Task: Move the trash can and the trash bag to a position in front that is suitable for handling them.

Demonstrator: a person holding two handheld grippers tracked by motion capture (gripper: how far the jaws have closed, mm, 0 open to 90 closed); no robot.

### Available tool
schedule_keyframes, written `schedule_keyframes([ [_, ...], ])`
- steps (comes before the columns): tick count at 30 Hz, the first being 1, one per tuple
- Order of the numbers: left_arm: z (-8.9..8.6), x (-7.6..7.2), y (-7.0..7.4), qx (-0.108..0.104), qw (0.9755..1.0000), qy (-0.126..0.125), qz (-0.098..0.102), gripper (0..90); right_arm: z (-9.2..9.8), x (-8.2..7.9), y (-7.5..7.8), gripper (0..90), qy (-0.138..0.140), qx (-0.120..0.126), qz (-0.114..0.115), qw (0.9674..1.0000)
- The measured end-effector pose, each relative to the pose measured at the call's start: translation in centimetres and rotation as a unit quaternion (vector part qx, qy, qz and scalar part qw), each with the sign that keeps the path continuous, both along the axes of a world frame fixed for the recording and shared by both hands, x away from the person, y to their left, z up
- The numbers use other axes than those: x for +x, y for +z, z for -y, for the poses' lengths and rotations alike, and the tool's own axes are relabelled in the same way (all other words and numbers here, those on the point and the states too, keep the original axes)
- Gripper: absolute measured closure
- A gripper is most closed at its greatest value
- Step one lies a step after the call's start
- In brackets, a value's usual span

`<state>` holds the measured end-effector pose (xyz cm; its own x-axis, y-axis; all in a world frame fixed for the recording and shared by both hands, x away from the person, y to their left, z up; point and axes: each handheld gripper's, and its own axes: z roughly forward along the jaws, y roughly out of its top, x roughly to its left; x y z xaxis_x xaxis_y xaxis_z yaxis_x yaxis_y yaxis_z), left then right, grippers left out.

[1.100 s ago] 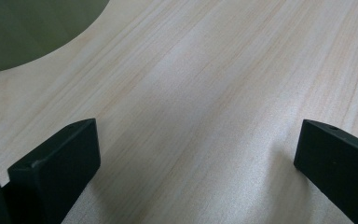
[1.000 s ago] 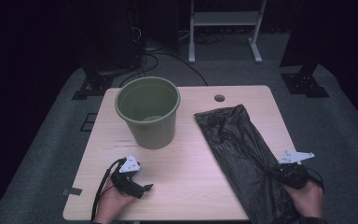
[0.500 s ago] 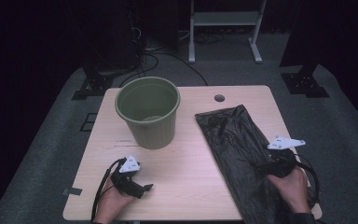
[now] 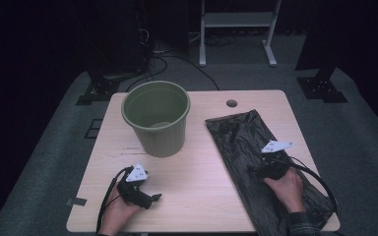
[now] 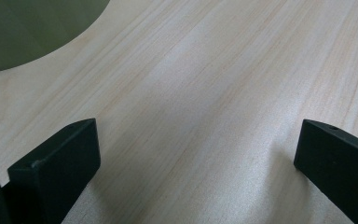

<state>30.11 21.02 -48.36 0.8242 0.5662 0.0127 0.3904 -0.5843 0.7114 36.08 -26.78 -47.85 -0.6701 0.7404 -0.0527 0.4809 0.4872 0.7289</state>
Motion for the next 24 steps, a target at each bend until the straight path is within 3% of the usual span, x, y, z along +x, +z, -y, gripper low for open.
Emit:
schedule_keyframes([
  [7, 0.0, 0.0, 0.0, 0.000, 1.0000, 0.004, 0.000, 0.0, 0.4, 0.1, -0.7, 13.6, 0.001, 0.014, 0.001, 0.9999],
  [13, -0.1, 0.0, 0.1, -0.004, 1.0000, 0.007, -0.003, 0.0, 0.7, 0.3, -0.8, 13.5, -0.002, 0.026, -0.018, 0.9995],
  [21, -0.5, -0.1, 1.3, -0.033, 0.9993, 0.015, -0.014, 0.0, 0.7, 0.3, -0.8, 12.9, -0.001, 0.026, -0.018, 0.9995],
  [24, -0.5, -0.1, 1.9, -0.032, 0.9993, 0.014, -0.016, 0.0, 0.7, 0.3, -0.8, 12.9, -0.001, 0.026, -0.018, 0.9995],
])
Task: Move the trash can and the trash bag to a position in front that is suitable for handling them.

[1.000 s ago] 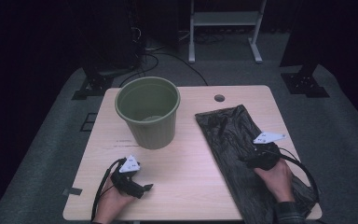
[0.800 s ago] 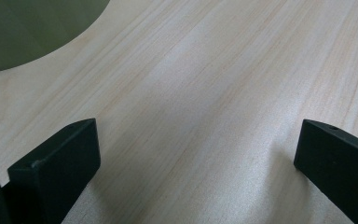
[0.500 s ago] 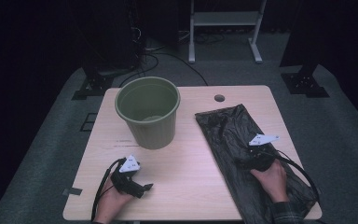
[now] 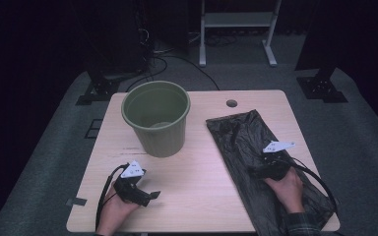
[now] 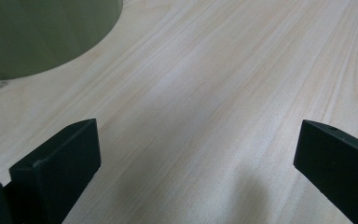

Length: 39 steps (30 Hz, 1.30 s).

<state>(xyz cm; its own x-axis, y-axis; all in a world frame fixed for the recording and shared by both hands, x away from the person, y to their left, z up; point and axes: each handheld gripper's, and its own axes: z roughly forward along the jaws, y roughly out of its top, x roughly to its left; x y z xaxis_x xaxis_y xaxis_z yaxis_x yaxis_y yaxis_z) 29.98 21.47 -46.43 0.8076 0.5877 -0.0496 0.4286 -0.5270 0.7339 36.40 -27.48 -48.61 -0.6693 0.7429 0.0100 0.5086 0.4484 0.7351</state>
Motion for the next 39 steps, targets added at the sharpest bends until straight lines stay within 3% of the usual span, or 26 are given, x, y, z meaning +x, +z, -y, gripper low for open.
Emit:
schedule_keyframes([
  [20, -0.8, 0.3, 6.2, -0.026, 0.9996, 0.005, 0.006, 0.0, 0.0, 0.0, 0.0, 13.0, 0.001, 0.000, 0.000, 1.0000],
  [33, -1.4, 1.2, 11.3, -0.035, 0.9992, 0.014, 0.017, 0.0, 0.0, 0.0, 0.0, 13.0, 0.001, 0.000, 0.000, 1.0000],
  [39, -1.6, 1.9, 13.5, -0.044, 0.9988, 0.007, 0.019, 0.0, 0.0, 0.0, 0.0, 13.0, 0.001, 0.000, 0.000, 1.0000],
])
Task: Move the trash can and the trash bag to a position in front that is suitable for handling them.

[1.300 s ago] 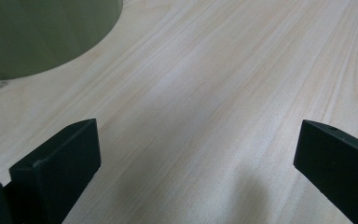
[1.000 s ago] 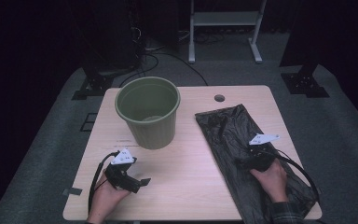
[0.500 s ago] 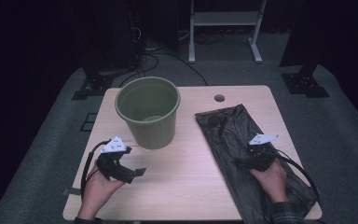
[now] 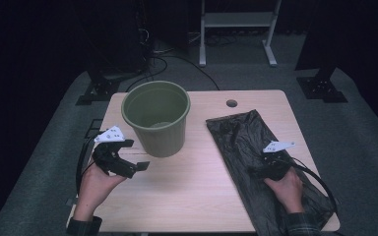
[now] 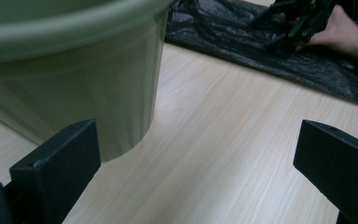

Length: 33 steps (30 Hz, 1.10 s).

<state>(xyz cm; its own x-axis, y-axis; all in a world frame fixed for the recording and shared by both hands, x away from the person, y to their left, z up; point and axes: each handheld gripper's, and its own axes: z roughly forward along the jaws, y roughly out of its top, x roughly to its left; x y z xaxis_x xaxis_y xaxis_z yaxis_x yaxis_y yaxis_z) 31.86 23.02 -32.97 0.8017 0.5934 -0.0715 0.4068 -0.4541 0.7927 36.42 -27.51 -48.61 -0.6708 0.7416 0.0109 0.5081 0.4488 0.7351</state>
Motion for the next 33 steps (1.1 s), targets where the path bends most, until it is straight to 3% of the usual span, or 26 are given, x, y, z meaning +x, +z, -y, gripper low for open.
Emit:
schedule_keyframes([
  [14, -0.8, 3.0, 4.5, -0.031, 0.9994, 0.004, 0.017, 0.6, 0.0, 0.0, 0.0, 13.0, 0.000, 0.000, -0.001, 1.0000],
  [27, -1.3, 6.1, 7.2, -0.018, 0.9992, 0.017, 0.031, 0.0, 0.0, 0.0, 0.0, 13.0, 0.000, 0.000, 0.000, 1.0000],
  [33, -1.6, 8.0, 7.6, -0.008, 0.9991, 0.024, 0.035, 0.0, 0.0, 0.0, 0.0, 13.0, -0.001, 0.001, -0.001, 1.0000],
])
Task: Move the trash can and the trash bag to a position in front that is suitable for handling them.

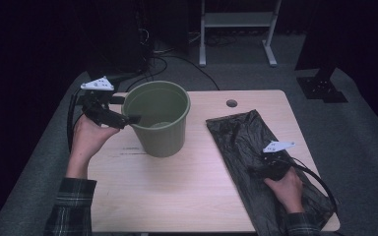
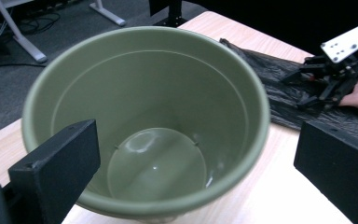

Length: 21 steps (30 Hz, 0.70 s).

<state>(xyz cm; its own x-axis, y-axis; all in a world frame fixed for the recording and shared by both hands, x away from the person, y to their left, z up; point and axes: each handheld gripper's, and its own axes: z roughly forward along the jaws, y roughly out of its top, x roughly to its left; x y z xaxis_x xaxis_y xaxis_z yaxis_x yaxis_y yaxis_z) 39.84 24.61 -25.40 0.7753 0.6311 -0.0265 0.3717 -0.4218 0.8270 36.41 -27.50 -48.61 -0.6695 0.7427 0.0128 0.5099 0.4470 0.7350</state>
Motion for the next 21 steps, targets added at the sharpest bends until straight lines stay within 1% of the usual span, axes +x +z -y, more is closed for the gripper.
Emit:
schedule_keyframes([
  [2, -0.1, 0.6, -0.1, -0.003, 1.0000, -0.005, 0.003, 0.0, 0.0, 0.0, 0.0, 13.0, 0.000, 0.000, 0.000, 1.0000],
  [7, -0.2, 1.8, -0.4, 0.002, 1.0000, 0.000, 0.003, 0.0, 0.0, 0.0, 0.0, 13.0, 0.000, 0.000, 0.000, 1.0000],
  [10, -0.4, 2.5, -0.7, 0.009, 0.9999, 0.008, 0.001, 0.0, 0.0, 0.0, 0.0, 13.0, 0.000, 0.000, 0.000, 1.0000],
  [12, -0.5, 3.0, -1.0, 0.012, 0.9998, 0.014, -0.003, 0.0, 0.0, 0.0, 0.0, 13.0, 0.000, 0.000, 0.000, 1.0000],
  [14, -0.7, 3.6, -1.3, 0.023, 0.9995, 0.022, -0.005, 0.0, 0.0, 0.0, 0.0, 13.0, 0.000, 0.000, 0.000, 1.0000],
  [16, -0.9, 4.0, -1.7, 0.028, 0.9992, 0.027, -0.007, 0.0, 0.0, 0.0, 0.0, 13.0, 0.000, 0.000, 0.000, 1.0000],
  [17, -1.0, 4.2, -1.9, 0.034, 0.9990, 0.028, -0.005, 0.0, 0.0, 0.0, 0.0, 13.0, 0.000, 0.000, 0.000, 1.0000],
  [21, -1.2, 4.8, -2.6, 0.037, 0.9985, 0.037, -0.010, 0.0, 0.0, 0.0, 0.0, 13.0, 0.000, 0.000, 0.000, 1.0000],
])
